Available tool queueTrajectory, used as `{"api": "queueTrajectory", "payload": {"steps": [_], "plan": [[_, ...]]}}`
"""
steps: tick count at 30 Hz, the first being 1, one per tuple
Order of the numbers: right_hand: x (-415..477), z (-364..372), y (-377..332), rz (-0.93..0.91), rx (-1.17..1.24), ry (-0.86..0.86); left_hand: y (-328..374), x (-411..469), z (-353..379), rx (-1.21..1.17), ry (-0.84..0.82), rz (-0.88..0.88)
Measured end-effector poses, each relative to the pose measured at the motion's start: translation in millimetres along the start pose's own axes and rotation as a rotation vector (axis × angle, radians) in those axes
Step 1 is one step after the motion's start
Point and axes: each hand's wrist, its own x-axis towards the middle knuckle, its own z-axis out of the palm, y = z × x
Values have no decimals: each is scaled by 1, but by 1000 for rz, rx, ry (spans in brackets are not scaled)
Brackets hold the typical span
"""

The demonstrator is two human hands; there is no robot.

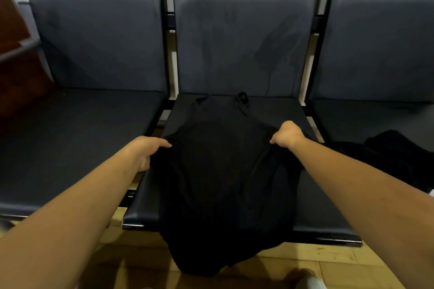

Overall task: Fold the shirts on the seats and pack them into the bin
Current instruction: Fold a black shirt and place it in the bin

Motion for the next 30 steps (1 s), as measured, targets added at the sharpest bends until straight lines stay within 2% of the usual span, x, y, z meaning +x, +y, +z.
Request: {"api": "queueTrajectory", "payload": {"steps": [3,5,8,10,14,19,22,26,30], "plan": [[-1,-15,-2,-29,240,-56,4,3,-10,-34,-33,-3],[-7,-25,-3,-17,485,-95,5,2,-14,-101,-60,8],[-14,-40,4,130,981,-309,6,-6,-17,-177,-106,33],[-21,-48,13,191,1104,-391,8,-13,-19,-244,-127,28],[-27,-54,30,256,1161,-426,8,-27,-24,-324,-135,-35],[-38,-56,36,322,846,-559,-5,-30,-28,-295,-150,-72],[-42,-58,38,280,718,-558,-10,-31,-32,-333,-132,-59],[-50,-64,38,262,593,-524,-11,-33,-35,-427,-122,47],[-56,-78,38,185,846,-415,-3,-43,-34,-481,-143,192]]}}
